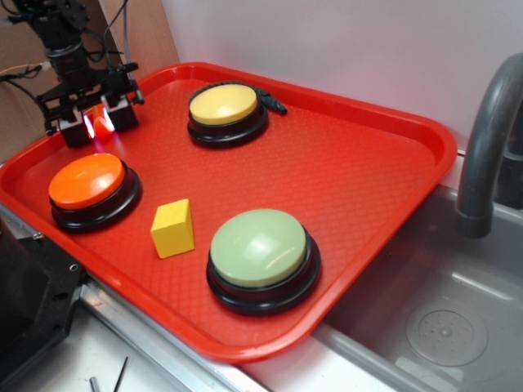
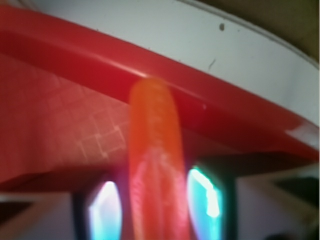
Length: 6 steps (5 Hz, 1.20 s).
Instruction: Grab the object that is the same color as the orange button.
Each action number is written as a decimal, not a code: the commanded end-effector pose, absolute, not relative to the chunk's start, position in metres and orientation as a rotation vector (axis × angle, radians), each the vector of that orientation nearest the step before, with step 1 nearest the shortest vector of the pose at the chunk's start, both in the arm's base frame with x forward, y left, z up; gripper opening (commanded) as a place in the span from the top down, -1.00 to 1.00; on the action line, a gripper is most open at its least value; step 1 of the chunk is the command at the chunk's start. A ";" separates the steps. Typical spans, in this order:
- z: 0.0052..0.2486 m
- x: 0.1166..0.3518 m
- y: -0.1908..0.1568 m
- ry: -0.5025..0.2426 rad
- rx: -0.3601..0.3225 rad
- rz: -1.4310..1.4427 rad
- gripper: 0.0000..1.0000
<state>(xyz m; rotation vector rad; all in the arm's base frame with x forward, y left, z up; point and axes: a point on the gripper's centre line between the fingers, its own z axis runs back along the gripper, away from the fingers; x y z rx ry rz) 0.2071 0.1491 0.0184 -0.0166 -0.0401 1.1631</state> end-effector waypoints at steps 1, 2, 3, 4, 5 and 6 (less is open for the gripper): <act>0.115 0.197 0.130 -0.215 -0.048 0.929 1.00; 0.147 0.200 0.108 -0.241 -0.065 0.753 1.00; 0.168 0.215 0.068 -0.175 -0.070 0.544 1.00; 0.177 0.213 0.049 -0.126 -0.072 0.456 1.00; 0.184 0.213 0.052 -0.117 -0.102 0.423 1.00; 0.181 0.216 0.059 -0.112 -0.095 0.434 1.00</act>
